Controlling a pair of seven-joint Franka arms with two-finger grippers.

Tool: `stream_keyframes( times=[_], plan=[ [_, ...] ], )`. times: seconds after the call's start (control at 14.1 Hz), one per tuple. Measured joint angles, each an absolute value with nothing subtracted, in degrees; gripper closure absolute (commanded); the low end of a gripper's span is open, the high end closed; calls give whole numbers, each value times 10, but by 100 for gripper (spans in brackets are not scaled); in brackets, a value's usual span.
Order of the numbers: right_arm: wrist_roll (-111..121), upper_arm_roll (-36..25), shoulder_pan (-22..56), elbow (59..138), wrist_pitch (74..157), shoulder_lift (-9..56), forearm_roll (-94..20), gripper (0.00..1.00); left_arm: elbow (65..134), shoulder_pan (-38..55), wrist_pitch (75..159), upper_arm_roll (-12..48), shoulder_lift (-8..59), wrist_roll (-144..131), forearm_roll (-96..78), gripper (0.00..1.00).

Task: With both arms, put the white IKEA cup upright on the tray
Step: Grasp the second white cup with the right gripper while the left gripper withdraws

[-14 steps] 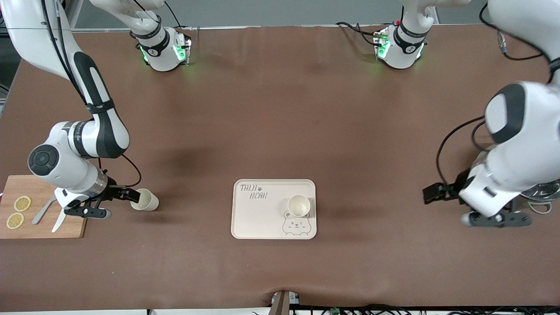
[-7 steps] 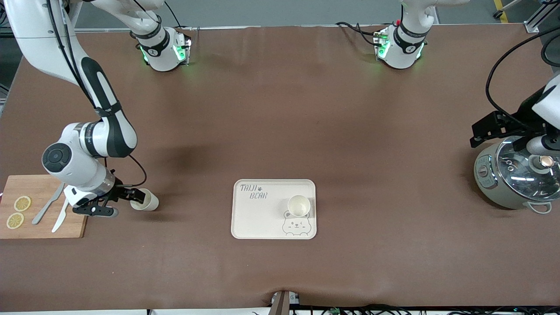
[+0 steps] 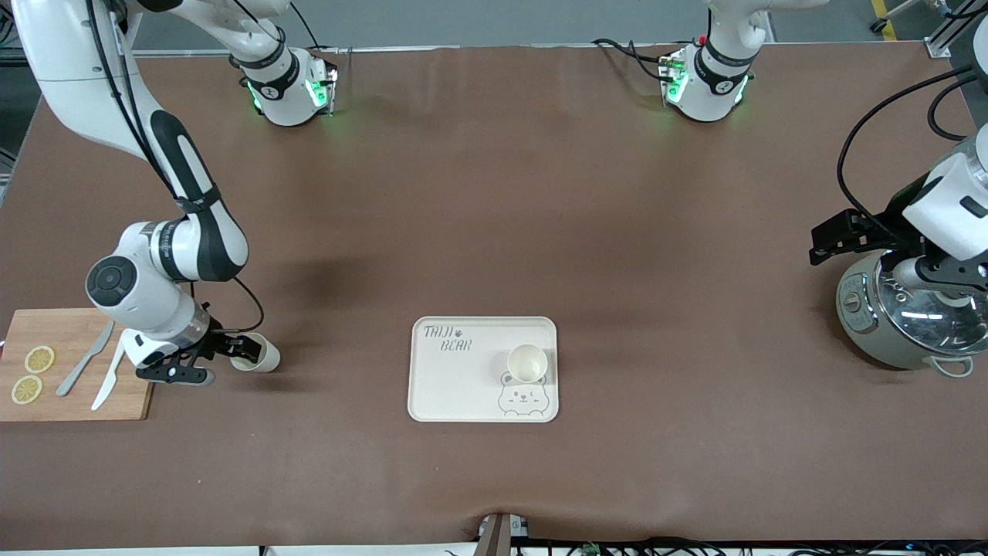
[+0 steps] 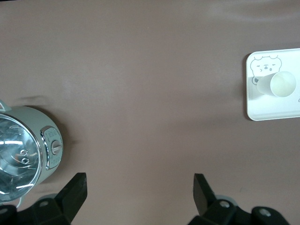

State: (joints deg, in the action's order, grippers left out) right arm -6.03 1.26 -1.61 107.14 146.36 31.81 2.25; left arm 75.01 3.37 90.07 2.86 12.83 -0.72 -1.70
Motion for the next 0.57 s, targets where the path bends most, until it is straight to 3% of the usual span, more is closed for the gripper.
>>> stream_keyframes(
  times=[0.35, 0.42, 0.57],
  plan=[
    [-60, 13, -16, 1071, 1468, 322, 22, 0, 750, 36, 902, 32, 128, -7, -17, 0],
    [-60, 13, -16, 1071, 1469, 322, 22, 7, 750, 37, 903, 34, 128, -7, -17, 0],
    [-60, 13, -16, 1071, 1469, 322, 23, 31, 751, 37, 915, 35, 130, -7, -17, 0]
  ],
)
